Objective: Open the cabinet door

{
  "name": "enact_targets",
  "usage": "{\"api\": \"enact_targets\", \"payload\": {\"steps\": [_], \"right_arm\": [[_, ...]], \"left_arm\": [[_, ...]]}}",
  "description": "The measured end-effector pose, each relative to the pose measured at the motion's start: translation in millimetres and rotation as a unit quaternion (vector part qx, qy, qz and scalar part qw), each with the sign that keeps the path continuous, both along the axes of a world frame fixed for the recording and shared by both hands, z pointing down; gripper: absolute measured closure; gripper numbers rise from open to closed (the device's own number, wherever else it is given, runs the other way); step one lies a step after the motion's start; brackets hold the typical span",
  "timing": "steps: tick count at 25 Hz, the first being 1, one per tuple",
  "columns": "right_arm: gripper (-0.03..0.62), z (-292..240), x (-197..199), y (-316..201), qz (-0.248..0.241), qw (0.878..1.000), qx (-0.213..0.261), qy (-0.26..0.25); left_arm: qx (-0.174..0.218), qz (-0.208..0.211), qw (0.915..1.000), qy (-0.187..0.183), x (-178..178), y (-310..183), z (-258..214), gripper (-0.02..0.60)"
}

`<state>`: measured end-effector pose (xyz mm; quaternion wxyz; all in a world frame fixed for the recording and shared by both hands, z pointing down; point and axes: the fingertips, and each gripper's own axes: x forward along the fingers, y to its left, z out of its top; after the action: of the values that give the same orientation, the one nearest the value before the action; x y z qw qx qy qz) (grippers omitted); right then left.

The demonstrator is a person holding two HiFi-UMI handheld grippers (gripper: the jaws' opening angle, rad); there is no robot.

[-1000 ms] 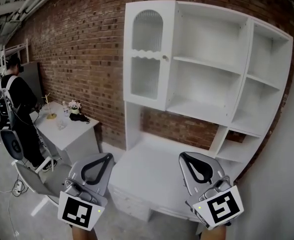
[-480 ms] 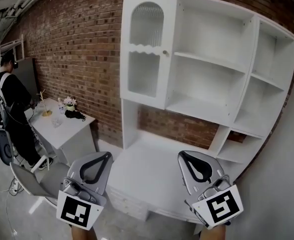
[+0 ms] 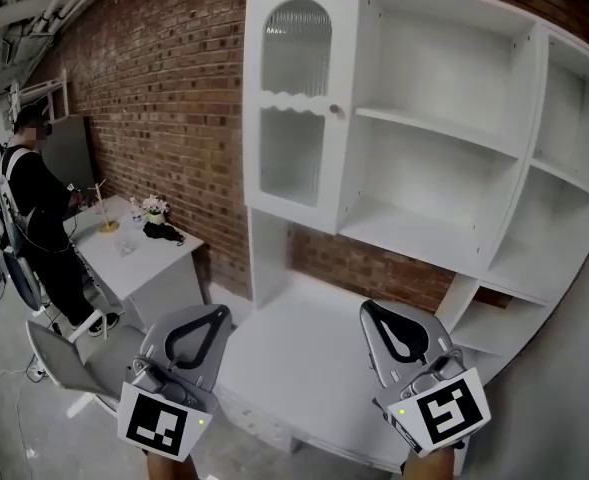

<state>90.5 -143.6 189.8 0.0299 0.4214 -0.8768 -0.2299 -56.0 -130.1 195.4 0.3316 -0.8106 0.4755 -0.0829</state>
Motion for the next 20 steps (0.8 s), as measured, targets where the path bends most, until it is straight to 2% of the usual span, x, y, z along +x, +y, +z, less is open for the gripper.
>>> {"api": "enact_targets", "payload": {"steps": [11, 16, 20], "right_arm": [[0.586, 4.4, 49.7, -53.6, -0.031, 1.0, 0.003, -0.003], [0.586, 7.4, 62.7, -70.8, -0.036, 0.999, 0.001, -0.008], [0.586, 10.6, 60.5, -84.8, -0.038, 0.999, -0.003, -0.011]], "left_arm": [[0.001, -0.029, 0.9995, -0.01, 52.7, -45.4, 4.7, 0.58], [-0.007, -0.036, 0.9993, -0.012, 65.8, -60.0, 8.7, 0.58], [-0.007, -0.039, 0.9991, -0.018, 62.9, -71.1, 8.6, 0.58]]}}
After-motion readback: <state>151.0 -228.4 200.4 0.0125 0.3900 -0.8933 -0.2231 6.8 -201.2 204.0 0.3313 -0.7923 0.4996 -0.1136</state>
